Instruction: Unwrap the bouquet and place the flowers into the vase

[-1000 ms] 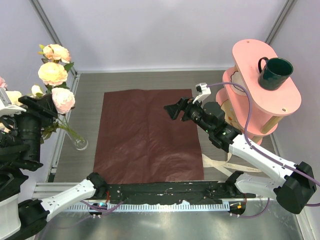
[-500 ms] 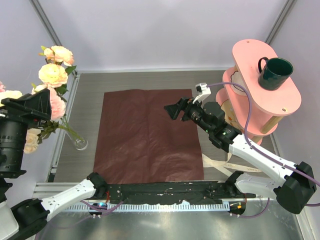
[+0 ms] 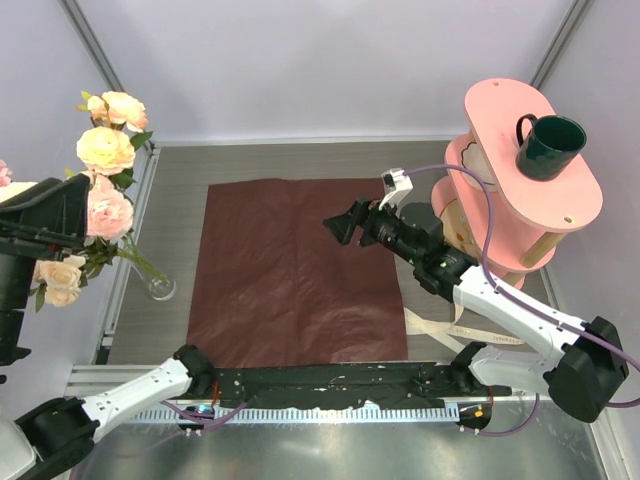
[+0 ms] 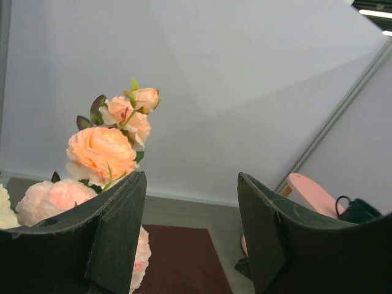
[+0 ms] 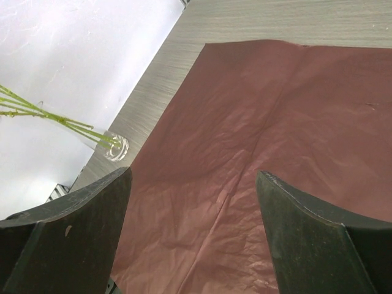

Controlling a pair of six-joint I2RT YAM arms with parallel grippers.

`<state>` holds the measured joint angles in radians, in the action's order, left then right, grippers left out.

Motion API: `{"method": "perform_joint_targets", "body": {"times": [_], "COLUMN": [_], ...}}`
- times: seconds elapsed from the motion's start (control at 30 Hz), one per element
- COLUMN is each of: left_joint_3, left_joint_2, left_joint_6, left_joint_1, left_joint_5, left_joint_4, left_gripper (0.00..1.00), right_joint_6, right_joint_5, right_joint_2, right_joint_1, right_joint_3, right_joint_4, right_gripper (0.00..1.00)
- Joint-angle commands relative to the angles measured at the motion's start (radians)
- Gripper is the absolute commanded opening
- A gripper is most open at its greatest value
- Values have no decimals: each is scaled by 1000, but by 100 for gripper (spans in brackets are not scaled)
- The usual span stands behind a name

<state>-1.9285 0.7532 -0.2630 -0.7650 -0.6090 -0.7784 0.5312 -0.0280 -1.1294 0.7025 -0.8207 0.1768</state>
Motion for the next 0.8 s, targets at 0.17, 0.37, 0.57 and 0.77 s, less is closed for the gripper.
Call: {"method": "perform_joint_targets", "body": {"times": [0.17, 0.37, 0.57, 0.77], "left_joint_3": [-133, -211, -185, -21], "left_joint_2": [139, 311, 431, 420], "left_joint_6": [-44, -100, -191, -237], "left_joint_1": [-2, -2, -2, -2], "left_joint_5": [271, 445, 606, 669], "left_joint_4": [169, 229, 307, 398], "left_gripper": [66, 67, 67, 67], "right_joint_6": [-33, -69, -145, -191], "right_joint_5": [23, 163, 214, 254], "right_joint_2": [-15, -10, 51, 244], "right_joint_1": [-5, -3, 0, 0], "right_joint_3": [-101, -166, -198, -215], "right_joint_4": [-106, -299, -463, -565], "right_gripper": [88, 88, 91, 95]}}
